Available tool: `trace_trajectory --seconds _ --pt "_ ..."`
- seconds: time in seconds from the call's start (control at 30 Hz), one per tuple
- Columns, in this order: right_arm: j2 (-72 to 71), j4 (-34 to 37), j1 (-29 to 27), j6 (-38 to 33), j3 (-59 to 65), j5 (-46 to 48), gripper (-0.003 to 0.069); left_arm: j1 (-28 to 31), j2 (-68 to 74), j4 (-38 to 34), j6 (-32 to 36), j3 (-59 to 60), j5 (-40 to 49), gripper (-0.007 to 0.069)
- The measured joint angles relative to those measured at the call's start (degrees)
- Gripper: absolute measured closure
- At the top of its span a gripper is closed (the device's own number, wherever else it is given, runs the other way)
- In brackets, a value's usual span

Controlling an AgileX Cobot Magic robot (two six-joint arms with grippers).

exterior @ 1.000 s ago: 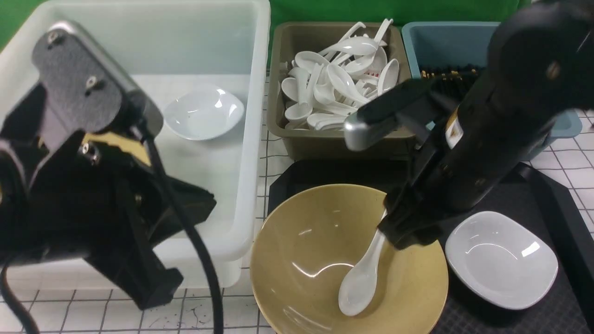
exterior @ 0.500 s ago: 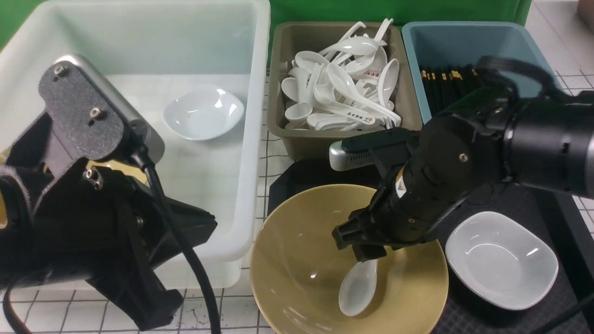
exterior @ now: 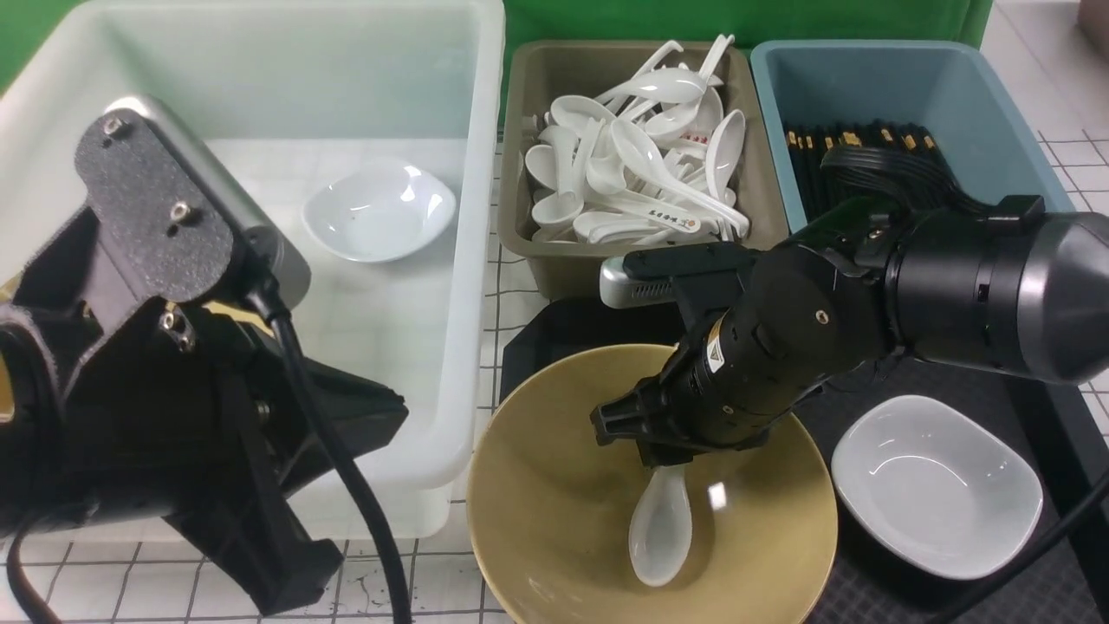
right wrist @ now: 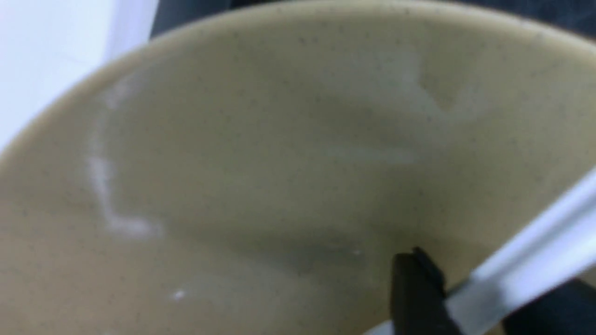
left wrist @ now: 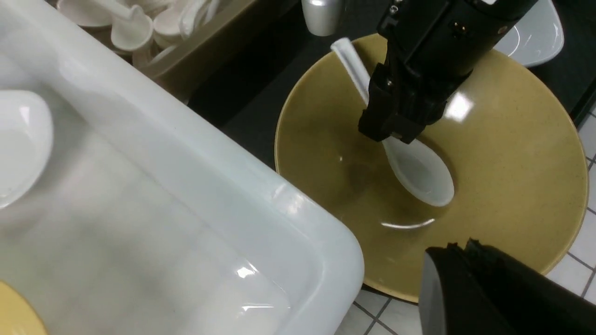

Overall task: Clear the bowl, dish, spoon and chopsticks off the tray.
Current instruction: Use the right arm to grab the soup spoon in the middle, then use the right arm to put the soup spoon into the small storage box in the middle

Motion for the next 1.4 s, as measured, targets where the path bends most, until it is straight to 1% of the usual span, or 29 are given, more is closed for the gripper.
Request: trace_trajectory --seconds 0.07,0.1,0.13,0.17,0.3,0.33,0.43,0.57,0.67,0.73,0.8,0.87,0.97,1.07,1.13,1.27,1.33,1.37,1.4 --pt "0.0 0.0 0.0 -0.6 0.0 -0.4 0.0496 0.0 0.0 0.0 0.0 0.0 -0.9 0.0638" --pt "0.0 -0.1 0.0 -1.0 0.0 -0.6 0.0531 0.0 0.0 0.0 0.0 0.0 -1.3 0.0638" --pt "-0.1 0.0 0.0 -1.4 -0.1 -0.6 0.0552 0.0 0.0 0.0 0.0 0.0 -1.6 0.0638" --pt "-0.2 0.1 0.0 -1.9 -0.4 -0.3 0.0558 0.0 0.0 -0.1 0.0 0.0 -1.9 0.0638" --pt "-1.0 0.1 0.1 -5.1 -2.2 1.6 0.0557 0.0 0.0 -0.1 -0.2 0.0 -2.3 0.0638" --pt "-2.3 0.1 0.1 -7.2 -3.7 2.5 0.0557 0.0 0.0 -0.1 -0.9 0.0 -2.4 0.0638" --pt "-5.1 -0.5 -0.4 -9.9 -7.6 2.9 0.0557 0.0 0.2 -0.1 -3.8 0.0 -3.0 0.0638" --pt "-7.0 -1.1 -3.3 -13.5 -16.0 2.4 0.0557 0.0 2.3 -0.4 -8.5 0.0 -6.8 0.0638" --pt "-6.1 -1.7 -7.3 -14.3 -21.9 -0.5 0.0557 0.0 7.8 -0.5 -13.1 0.0 -13.2 0.0638" --pt "-5.4 -1.7 -8.4 -14.5 -23.4 -1.8 0.0557 0.0 9.4 -0.5 -13.6 0.0 -14.7 0.0638" --pt "-3.5 -1.7 -10.5 -14.8 -25.9 -4.7 0.0557 0.0 14.0 -0.5 -14.7 -0.7 -18.3 0.0638" --pt "-0.7 -1.7 -12.4 -14.8 -28.6 -8.0 0.0557 0.0 18.4 -0.5 -14.8 -3.9 -20.4 0.0638" --pt "4.1 -1.7 -14.5 -14.8 -31.4 -10.6 0.0557 0.0 23.5 0.2 -14.6 -9.7 -21.1 0.0638" --pt "10.5 -1.7 -16.4 -14.8 -34.4 -12.5 0.0557 0.0 27.6 1.6 -14.1 -16.2 -19.4 0.0638" --pt "12.3 -1.7 -16.9 -14.8 -35.2 -12.6 0.0555 0.0 28.8 2.1 -13.9 -17.6 -17.7 0.0638" --pt "17.6 -1.7 -18.2 -14.8 -37.9 -12.3 0.0510 0.0 31.2 3.1 -13.7 -19.1 -13.6 0.0638" --pt "19.0 -1.7 -18.7 -14.8 -39.5 -10.6 0.0414 0.0 32.0 3.9 -13.7 -19.1 -11.7 0.0638" --pt "19.1 -1.7 -18.7 -14.8 -39.6 -10.4 0.0404 0.0 32.1 4.0 -13.7 -19.1 -11.6 0.0638" --pt "19.1 -1.7 -19.0 -14.9 -41.7 -6.5 0.0300 0.0 32.2 4.5 -13.7 -19.1 -10.8 0.0638"
